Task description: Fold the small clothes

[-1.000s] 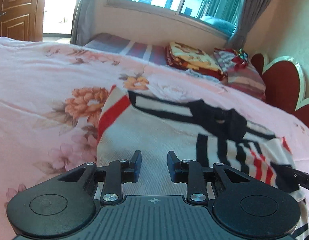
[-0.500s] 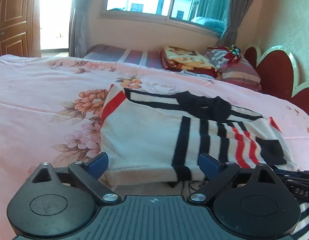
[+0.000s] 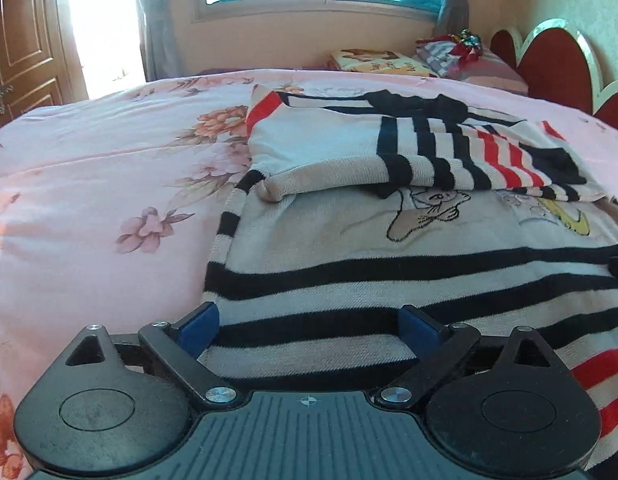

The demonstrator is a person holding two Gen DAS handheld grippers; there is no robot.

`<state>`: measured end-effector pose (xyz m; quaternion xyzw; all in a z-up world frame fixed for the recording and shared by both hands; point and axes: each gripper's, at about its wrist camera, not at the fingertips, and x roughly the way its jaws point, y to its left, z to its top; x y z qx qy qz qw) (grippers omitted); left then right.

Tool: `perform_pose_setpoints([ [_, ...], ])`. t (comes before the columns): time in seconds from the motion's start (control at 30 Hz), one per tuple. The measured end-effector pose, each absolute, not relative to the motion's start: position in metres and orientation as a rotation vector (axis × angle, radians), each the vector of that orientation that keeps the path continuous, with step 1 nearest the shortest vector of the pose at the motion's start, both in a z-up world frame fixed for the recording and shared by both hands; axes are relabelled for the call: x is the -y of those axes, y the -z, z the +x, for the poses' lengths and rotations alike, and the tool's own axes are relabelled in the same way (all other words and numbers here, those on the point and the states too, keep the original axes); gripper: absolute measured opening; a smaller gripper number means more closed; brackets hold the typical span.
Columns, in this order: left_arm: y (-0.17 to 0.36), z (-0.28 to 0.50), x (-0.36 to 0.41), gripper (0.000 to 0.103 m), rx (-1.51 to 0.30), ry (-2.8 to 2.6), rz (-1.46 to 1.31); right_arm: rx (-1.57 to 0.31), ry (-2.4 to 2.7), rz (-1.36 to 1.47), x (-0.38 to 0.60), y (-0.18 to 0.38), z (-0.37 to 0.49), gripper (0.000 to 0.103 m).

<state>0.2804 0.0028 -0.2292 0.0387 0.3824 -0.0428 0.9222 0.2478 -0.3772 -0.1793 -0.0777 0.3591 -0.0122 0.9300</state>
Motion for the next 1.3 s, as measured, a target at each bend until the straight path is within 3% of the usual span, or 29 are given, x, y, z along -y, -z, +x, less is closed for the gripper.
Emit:
perform_pose_setpoints([
  [0.17,0.21,0.257,0.009,0.096,-0.786,0.063,-0.033,-0.719,-0.044,-0.074,0.368,0.167,0.23,0.03],
  [0.4,0.224,0.237,0.062,0.096,-0.829,0.152,0.062,-0.733,-0.22,-0.144,0.316,0.175,0.209,0.027],
  [0.77,0.23,0.193,0.016,0.096,-0.803,0.151,0.085,-0.747,-0.008,-0.181,0.368,0.185,0.158,0.027],
  [1.3,0.21,0.16,0.015,0.096,-0.814,0.24,0.018,-0.72,-0.031,-0.052,0.287,0.17,0.111,0.029],
])
